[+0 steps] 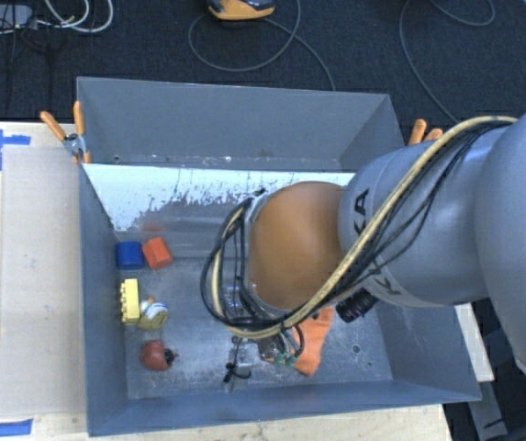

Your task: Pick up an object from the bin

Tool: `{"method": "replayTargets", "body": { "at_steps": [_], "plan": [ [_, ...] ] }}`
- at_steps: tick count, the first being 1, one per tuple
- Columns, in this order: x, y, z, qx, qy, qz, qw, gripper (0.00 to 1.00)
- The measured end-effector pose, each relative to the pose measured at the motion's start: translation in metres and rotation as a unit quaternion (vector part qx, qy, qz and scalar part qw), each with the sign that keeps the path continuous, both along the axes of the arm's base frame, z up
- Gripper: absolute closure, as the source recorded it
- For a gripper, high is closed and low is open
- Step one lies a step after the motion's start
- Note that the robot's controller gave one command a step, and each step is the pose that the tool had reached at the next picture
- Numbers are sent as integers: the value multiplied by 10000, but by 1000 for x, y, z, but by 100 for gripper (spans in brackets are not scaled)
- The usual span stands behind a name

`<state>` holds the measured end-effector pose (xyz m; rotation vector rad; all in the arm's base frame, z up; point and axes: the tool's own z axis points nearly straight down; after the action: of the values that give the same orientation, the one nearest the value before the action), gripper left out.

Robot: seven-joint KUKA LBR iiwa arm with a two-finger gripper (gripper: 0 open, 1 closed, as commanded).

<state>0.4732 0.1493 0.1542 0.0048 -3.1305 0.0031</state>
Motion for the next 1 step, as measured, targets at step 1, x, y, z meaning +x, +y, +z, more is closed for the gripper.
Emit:
{"method": "replayTargets", "body": {
  "at_steps": [1],
  "plan": [
    [2,-1,4,7,-38,-23,10000,0]
  ]
}}
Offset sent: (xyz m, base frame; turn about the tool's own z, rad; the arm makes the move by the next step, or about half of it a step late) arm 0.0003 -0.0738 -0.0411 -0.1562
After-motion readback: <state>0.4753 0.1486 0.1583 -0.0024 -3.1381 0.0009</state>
